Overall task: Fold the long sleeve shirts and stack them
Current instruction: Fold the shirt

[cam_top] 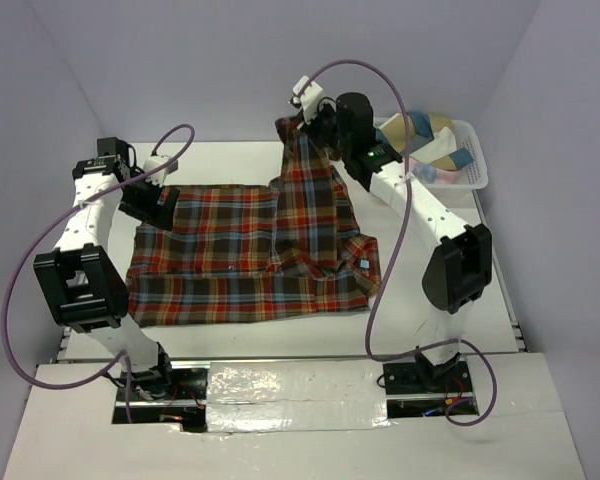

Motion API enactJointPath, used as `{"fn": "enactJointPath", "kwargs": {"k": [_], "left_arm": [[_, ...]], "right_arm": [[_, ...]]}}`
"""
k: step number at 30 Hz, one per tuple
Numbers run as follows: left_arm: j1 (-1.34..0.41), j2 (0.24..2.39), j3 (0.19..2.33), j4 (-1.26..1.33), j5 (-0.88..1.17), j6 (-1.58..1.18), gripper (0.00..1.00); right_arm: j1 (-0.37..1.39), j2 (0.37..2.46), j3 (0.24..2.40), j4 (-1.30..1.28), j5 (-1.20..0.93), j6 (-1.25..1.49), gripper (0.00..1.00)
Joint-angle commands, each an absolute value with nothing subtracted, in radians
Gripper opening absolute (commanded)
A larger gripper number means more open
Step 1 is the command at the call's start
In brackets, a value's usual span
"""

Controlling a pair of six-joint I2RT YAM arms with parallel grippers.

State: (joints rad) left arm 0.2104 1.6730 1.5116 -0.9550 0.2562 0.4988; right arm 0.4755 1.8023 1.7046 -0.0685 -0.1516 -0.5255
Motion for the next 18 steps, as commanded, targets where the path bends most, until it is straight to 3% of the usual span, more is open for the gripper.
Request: {"fn": "enactJointPath", "kwargs": {"k": [1, 6, 18], "left_arm": [[0.206, 1.68, 1.531, -0.95, 0.308, 0.509, 0.9], [0.207, 1.655, 1.499, -0.93, 0.299, 0.523, 0.9], [0.209, 1.675, 1.479, -0.916, 0.296, 0.515, 0.9]], "right_arm": [[0.479, 1.85, 1.865, -0.067, -0.156, -0.589, 0.0], [0.503, 1.894, 1.922, -0.12, -0.202, -0.655, 0.0], [0.65, 1.537, 1.268, 0.04, -0.178, -0.742, 0.0]]}}
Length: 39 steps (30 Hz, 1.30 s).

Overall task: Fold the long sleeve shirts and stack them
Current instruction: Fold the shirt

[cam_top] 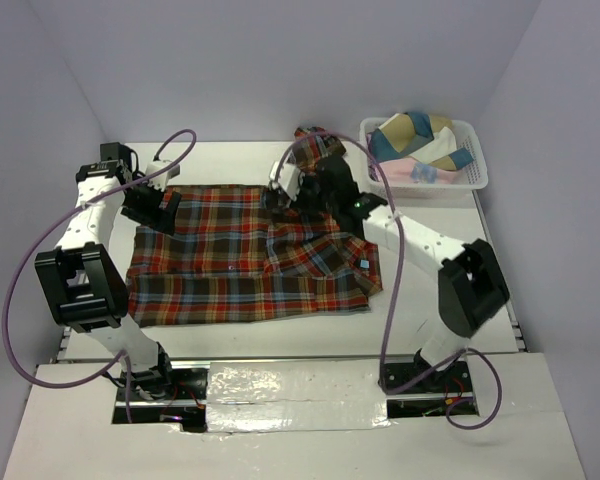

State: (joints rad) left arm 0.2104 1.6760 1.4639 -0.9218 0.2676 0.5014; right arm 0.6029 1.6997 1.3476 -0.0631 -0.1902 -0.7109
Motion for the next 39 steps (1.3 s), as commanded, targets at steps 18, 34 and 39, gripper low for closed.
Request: {"fn": "enactJointPath", "kwargs": {"k": [18, 34, 39], "left_arm": [[0.118, 1.559, 1.47, -0.973, 0.585, 0.839, 0.78], [-0.366, 1.046, 0.845, -0.518, 0.629, 1.543, 0.76], [-0.505, 1.11, 0.769, -0.325, 0.618, 1.523, 0.77]], "right_arm": [[0.896, 1.152, 0.703, 0.115, -0.175, -0.45, 0.0], [0.911, 1.025, 0.463, 0.284, -0.175, -0.364, 0.0], [0.907, 1.019, 0.449, 0.295, -0.181, -0.356, 0.0]]}}
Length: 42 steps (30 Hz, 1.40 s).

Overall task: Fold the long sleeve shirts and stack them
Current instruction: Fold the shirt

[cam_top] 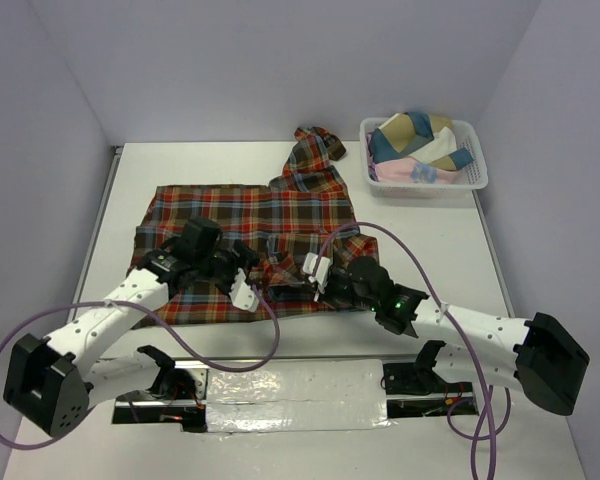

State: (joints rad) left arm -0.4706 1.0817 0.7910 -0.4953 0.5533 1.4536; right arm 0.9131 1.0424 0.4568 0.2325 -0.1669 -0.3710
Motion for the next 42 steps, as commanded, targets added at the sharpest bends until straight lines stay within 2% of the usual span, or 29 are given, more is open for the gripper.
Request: {"fn": "enactJointPath", "kwargs": {"k": [1, 3, 10, 13, 16, 18, 19, 22, 23, 26, 31, 35, 38, 42], "left_arm": [[-0.509, 1.132, 0.744, -0.307, 0.63, 1.554, 0.79], [-0.52, 1.158, 0.72, -0.272, 0.638, 1.555, 0.83], [-0.546, 1.373, 0.779, -0.305, 0.647, 1.621, 0.83], [-0.569, 1.396, 0.784, -0.269, 0.669, 1.599, 0.8], [-0.603, 1.401, 0.779, -0.215, 0.67, 1.551, 0.72], [-0.62, 1.396, 0.775, -0.192, 0.676, 1.505, 0.63], [-0.633, 1.394, 0.773, -0.181, 0.676, 1.488, 0.54], [-0.652, 1.382, 0.776, -0.152, 0.675, 1.404, 0.37], [-0.656, 1.379, 0.779, -0.155, 0.673, 1.372, 0.23], [-0.667, 1.355, 0.795, -0.182, 0.667, 1.309, 0.0], [-0.67, 1.299, 0.86, -0.262, 0.681, 1.139, 0.0], [-0.67, 1.287, 0.943, -0.275, 0.638, 0.817, 0.0], [-0.67, 1.295, 0.986, -0.206, 0.51, 0.632, 0.0], [-0.666, 1.353, 1.075, -0.166, 0.303, 0.49, 0.0]], "right_arm": [[0.908, 1.019, 0.452, 0.288, -0.187, -0.354, 0.0], [0.908, 1.022, 0.46, 0.279, -0.198, -0.348, 0.0], [0.907, 1.003, 0.454, 0.261, -0.201, -0.328, 0.0], [0.905, 0.988, 0.446, 0.249, -0.192, -0.321, 0.0], [0.904, 0.968, 0.42, 0.267, -0.189, -0.304, 0.0], [0.904, 0.959, 0.41, 0.276, -0.183, -0.296, 0.0], [0.904, 0.954, 0.408, 0.279, -0.183, -0.295, 0.0], [0.903, 0.959, 0.41, 0.275, -0.183, -0.298, 0.0], [0.904, 0.96, 0.416, 0.262, -0.181, -0.299, 0.0], [0.904, 0.966, 0.437, 0.217, -0.167, -0.308, 0.0], [0.904, 0.928, 0.501, 0.101, -0.147, -0.34, 0.0], [0.904, 0.893, 0.574, -0.026, -0.095, -0.354, 0.0], [0.853, 0.911, 0.63, -0.025, -0.08, -0.397, 0.0], [0.72, 1.079, 0.753, -0.009, -0.095, -0.434, 0.0]]}}
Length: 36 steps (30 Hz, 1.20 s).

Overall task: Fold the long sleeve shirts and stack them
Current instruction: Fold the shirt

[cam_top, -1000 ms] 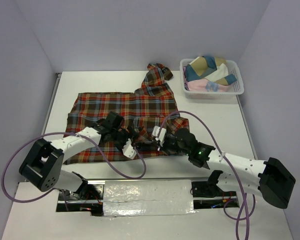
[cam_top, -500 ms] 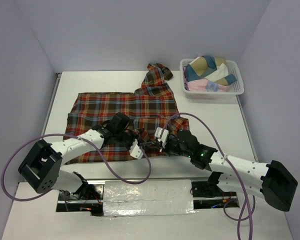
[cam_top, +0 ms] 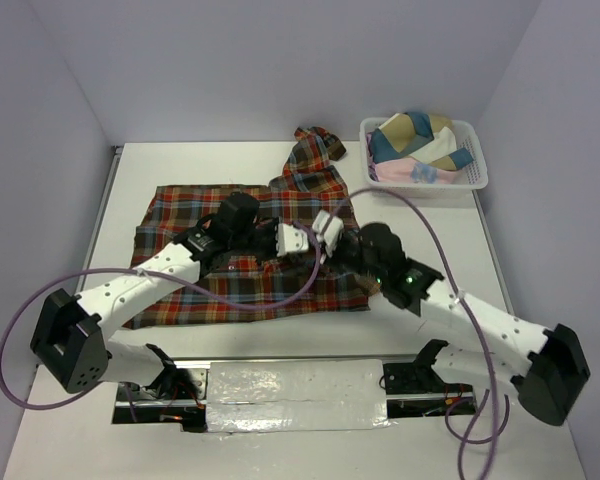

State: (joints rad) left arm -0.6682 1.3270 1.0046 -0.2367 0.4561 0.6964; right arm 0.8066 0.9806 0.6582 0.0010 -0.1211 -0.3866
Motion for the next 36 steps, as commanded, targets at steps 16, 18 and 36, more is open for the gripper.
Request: {"fn": "enactJointPath", "kwargs": {"k": [16, 18, 36], "left_arm": [[-0.546, 1.466, 1.193, 0.162, 0.023, 0.308, 0.0], [-0.546, 1.477, 1.187, 0.207, 0.043, 0.302, 0.0], [-0.518, 1.422, 1.166, 0.222, -0.123, 0.374, 0.0]], "right_arm": [[0.477, 1.54, 1.224, 0.291, -0.008, -0.603, 0.0], [0.466, 1.568, 1.258, 0.298, -0.025, -0.621, 0.0], [0.446, 1.766, 1.48, 0.322, -0.19, -0.571, 0.0]]}}
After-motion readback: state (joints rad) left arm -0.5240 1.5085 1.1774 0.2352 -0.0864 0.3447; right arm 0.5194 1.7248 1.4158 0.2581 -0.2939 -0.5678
